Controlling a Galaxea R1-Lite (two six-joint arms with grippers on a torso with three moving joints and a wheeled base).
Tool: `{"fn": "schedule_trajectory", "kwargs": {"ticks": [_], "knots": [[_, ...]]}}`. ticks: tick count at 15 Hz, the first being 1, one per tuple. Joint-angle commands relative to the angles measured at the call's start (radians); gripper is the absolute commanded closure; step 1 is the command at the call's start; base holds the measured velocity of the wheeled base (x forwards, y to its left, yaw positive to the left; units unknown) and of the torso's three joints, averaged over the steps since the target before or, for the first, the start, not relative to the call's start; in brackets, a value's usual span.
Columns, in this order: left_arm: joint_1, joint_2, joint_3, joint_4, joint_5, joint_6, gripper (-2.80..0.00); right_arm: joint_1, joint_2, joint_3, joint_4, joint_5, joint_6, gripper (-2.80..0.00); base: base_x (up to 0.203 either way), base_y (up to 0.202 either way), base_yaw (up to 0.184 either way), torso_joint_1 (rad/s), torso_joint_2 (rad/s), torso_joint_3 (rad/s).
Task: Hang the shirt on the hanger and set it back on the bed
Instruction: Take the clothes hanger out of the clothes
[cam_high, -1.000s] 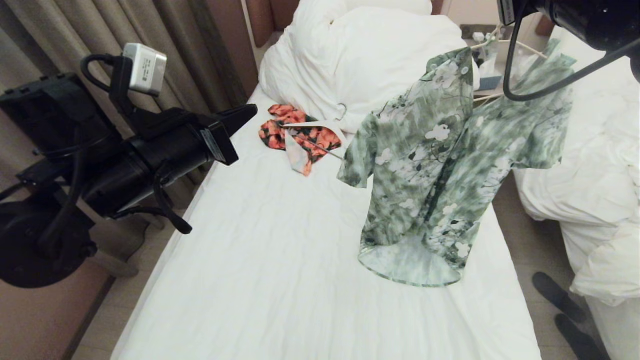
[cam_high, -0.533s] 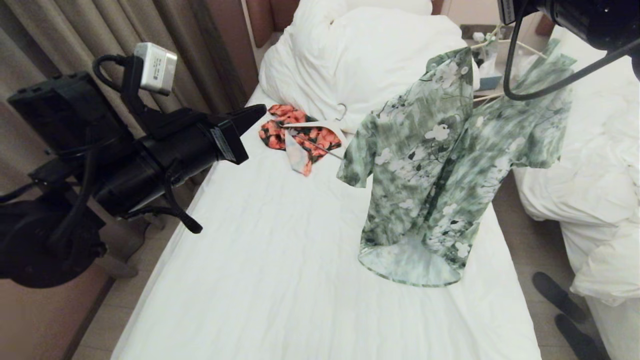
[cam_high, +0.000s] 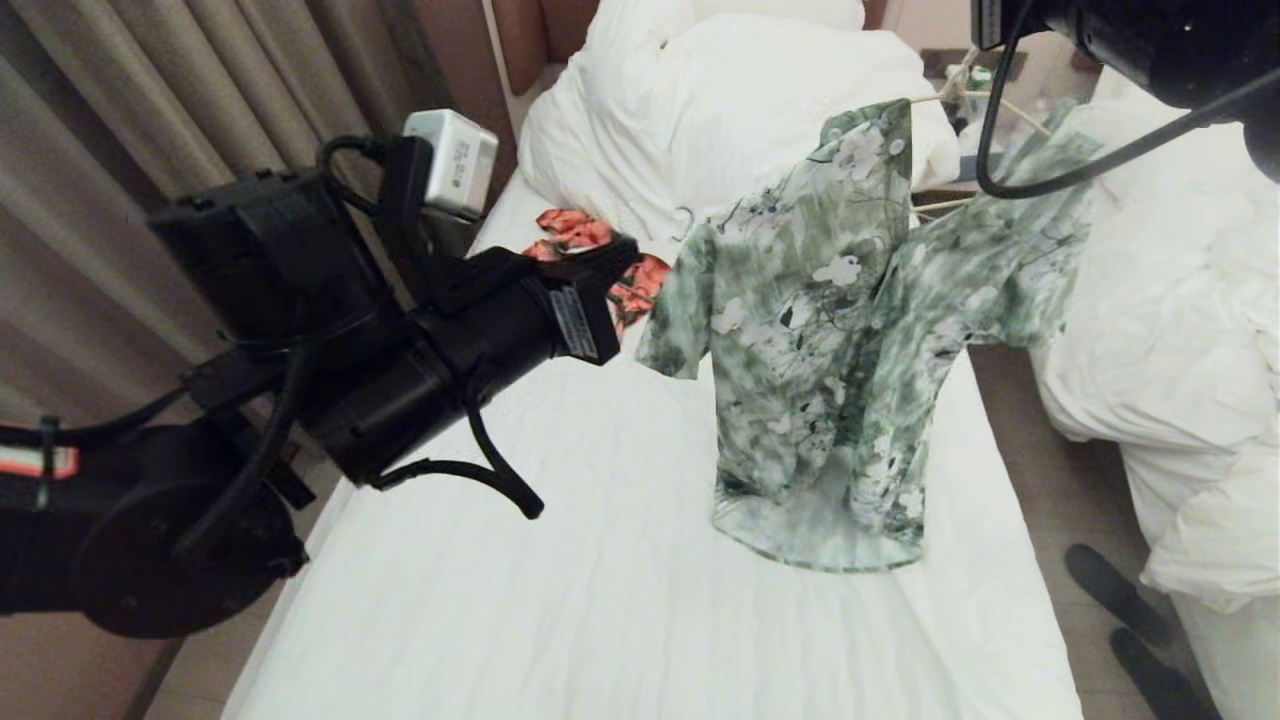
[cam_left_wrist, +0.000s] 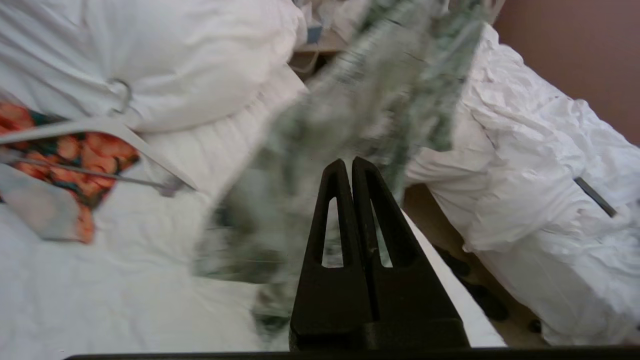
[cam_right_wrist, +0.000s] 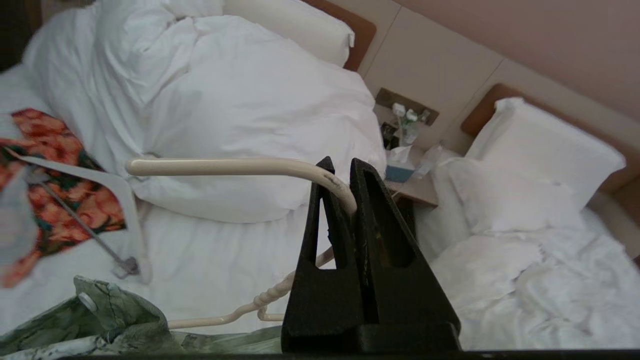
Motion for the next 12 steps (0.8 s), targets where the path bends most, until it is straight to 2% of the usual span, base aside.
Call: {"fn": "schedule_trajectory", "kwargs": {"ticks": [1, 5, 7, 12], "knots": [[-0.087, 0.027, -0.011, 0.012, 0.063, -0.001, 0.00, 0.007, 0.014, 0.000, -0.001, -0.007, 0.022, 0.00, 0.000, 0.000, 0.000, 0.000, 0.00, 0.000], [-0.228, 0.127, -0.082, 0.019, 0.304, -0.032, 0.00, 0.049, 0.054, 0.000, -0.002, -0.034, 0.105, 0.00, 0.000, 0.000, 0.000, 0.000, 0.00, 0.000], [-0.280, 0.134, -0.108, 0.020, 0.383, -0.053, 0.00, 0.097, 0.069, 0.000, -0.002, -0.056, 0.146, 0.00, 0.000, 0.000, 0.000, 0.000, 0.00, 0.000], [-0.287, 0.188, -0.118, 0.021, 0.390, -0.057, 0.00, 0.146, 0.093, 0.000, -0.003, -0.069, 0.185, 0.00, 0.000, 0.000, 0.000, 0.000, 0.00, 0.000]]}}
